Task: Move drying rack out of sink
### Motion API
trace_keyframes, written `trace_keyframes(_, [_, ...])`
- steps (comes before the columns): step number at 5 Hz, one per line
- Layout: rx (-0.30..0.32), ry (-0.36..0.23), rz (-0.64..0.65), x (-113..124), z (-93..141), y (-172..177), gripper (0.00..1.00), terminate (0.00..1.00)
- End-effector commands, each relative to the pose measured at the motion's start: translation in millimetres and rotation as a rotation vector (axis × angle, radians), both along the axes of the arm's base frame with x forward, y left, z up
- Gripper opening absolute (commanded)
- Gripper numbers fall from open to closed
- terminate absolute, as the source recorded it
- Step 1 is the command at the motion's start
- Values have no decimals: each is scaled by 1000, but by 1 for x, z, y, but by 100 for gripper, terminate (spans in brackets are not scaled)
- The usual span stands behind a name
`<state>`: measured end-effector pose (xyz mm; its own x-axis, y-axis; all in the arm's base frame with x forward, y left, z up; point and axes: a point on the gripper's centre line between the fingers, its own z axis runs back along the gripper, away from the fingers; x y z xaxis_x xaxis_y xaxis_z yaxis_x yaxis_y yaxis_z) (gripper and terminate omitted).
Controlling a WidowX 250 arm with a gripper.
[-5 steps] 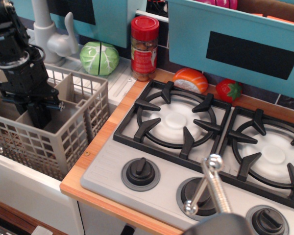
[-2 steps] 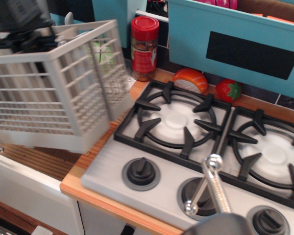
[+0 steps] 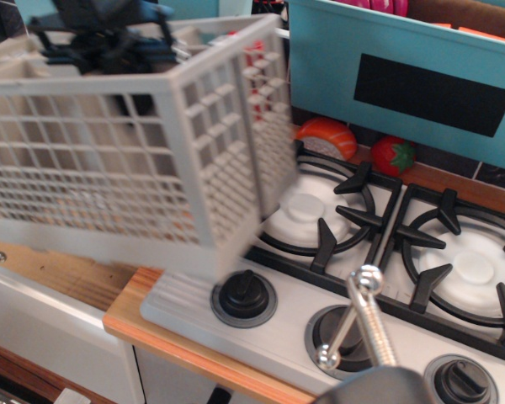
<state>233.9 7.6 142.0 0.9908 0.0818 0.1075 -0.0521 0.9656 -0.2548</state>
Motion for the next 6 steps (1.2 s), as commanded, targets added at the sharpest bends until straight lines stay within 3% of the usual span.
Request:
trace_keyframes(1, [40, -138, 16, -4, 17, -65, 0, 0])
trace_keyframes(3, [117, -110, -4, 10, -16, -143, 0, 0])
trace_keyframes(5, [127, -120, -66, 12, -15, -209, 0, 0])
trace_keyframes(6, [142, -108, -93, 8, -22, -217, 0, 100])
